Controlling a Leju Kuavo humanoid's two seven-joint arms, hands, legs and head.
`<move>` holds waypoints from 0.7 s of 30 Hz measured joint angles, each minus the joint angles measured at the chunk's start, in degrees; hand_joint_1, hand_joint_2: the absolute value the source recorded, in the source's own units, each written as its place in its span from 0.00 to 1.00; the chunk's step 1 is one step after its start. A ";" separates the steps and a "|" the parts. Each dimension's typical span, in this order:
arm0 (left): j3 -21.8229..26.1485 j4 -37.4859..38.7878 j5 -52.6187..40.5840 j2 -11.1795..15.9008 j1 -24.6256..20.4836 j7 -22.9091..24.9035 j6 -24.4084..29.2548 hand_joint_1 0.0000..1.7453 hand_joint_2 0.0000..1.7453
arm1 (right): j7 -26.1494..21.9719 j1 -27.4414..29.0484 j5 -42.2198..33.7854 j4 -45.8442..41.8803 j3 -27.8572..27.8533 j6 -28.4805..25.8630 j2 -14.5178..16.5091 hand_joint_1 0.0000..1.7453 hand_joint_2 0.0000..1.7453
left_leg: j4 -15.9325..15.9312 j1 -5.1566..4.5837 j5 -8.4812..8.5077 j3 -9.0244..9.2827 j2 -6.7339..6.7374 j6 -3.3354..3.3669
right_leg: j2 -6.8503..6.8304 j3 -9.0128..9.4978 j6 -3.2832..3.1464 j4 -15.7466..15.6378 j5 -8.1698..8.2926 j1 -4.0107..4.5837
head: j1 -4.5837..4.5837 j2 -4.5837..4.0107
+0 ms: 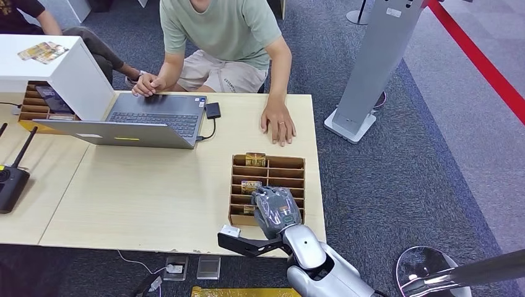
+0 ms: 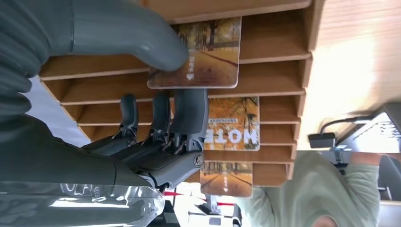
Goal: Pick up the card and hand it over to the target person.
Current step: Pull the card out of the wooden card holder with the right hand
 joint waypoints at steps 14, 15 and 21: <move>-0.06 2.26 -0.75 -0.75 -0.39 -0.52 -1.36 0.00 1.00 | -0.41 -0.13 0.85 0.97 -2.18 -1.18 0.38 1.00 1.00 | 0.02 -0.01 0.00 -0.02 0.01 0.01 | 0.00 -0.02 0.00 0.03 0.00 -0.01 | 0.00 0.00; 0.00 2.36 -0.73 -0.81 -0.40 -0.49 -1.30 0.00 1.00 | -0.49 -0.15 0.87 0.89 -2.32 -1.34 0.36 1.00 1.00 | 0.02 -0.01 0.00 -0.02 0.01 0.01 | 0.00 -0.02 0.00 0.02 0.00 -0.01 | 0.00 0.00; 0.51 2.55 -0.61 -1.11 -0.38 -0.69 -1.26 0.00 1.00 | -1.49 -0.82 0.71 -1.42 -3.26 -2.64 0.33 1.00 1.00 | 0.03 -0.02 0.00 -0.05 0.02 0.01 | 0.01 -0.04 0.00 0.05 0.00 -0.02 | 0.00 0.00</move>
